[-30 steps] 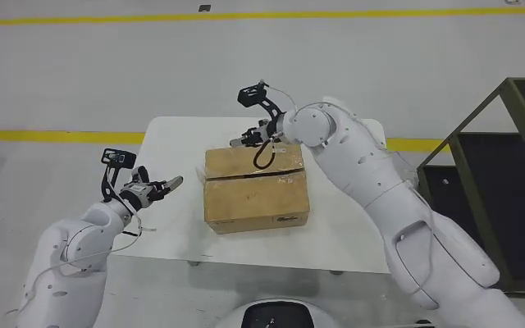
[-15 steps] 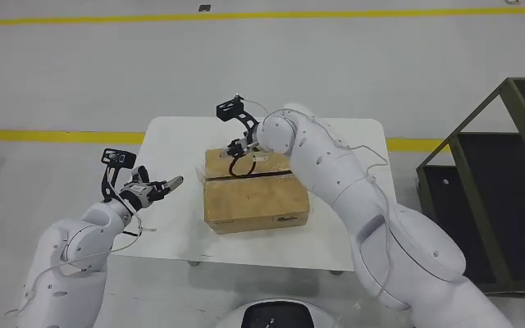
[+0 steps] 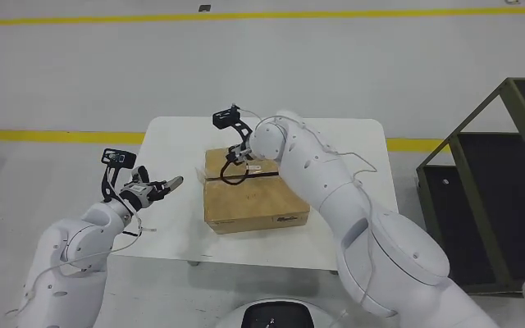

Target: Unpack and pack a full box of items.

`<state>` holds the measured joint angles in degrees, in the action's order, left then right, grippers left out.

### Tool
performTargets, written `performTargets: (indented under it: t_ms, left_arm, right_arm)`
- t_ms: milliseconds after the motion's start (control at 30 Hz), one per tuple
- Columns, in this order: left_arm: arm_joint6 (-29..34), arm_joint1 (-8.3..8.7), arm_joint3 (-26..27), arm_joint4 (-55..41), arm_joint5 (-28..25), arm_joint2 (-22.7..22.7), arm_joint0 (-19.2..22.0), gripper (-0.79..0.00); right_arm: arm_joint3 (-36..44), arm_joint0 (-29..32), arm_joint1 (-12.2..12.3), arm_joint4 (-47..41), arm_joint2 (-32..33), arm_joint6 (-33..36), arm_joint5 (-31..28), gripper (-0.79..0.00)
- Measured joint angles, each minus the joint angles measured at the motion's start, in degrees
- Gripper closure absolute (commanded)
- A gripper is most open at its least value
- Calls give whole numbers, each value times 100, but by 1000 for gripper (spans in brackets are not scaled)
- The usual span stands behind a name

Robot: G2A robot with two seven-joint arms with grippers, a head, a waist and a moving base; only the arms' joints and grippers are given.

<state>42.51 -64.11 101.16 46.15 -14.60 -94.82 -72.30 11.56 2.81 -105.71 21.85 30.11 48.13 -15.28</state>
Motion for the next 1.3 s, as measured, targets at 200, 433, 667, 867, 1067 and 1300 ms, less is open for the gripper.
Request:
performTargets:
  t_ms: [200, 433, 667, 867, 1067, 1300]
  left_arm:
    - [0, 0, 0, 0, 0, 0, 0, -785]
    - [0, 0, 0, 0, 0, 0, 0, -785]
    - [0, 0, 0, 0, 0, 0, 0, -785]
    - [0, 0, 0, 0, 0, 0, 0, -785]
    - [0, 0, 0, 0, 0, 0, 0, -785]
    - [0, 0, 0, 0, 0, 0, 0, -785]
  right_arm:
    - [-147, -10, -10, -265, 200, -401, 125, 0]
    - [-106, 182, 32, -760, 535, -1404, 37, 0]
    - [19, 477, 74, -857, 691, -2036, 4, 0]
    - [178, 622, 152, -858, 815, -2461, -326, 0]
    - [322, 650, 262, -756, 917, -2491, -442, 0]
    - [606, 728, 400, -553, 1001, -2332, -563, 0]
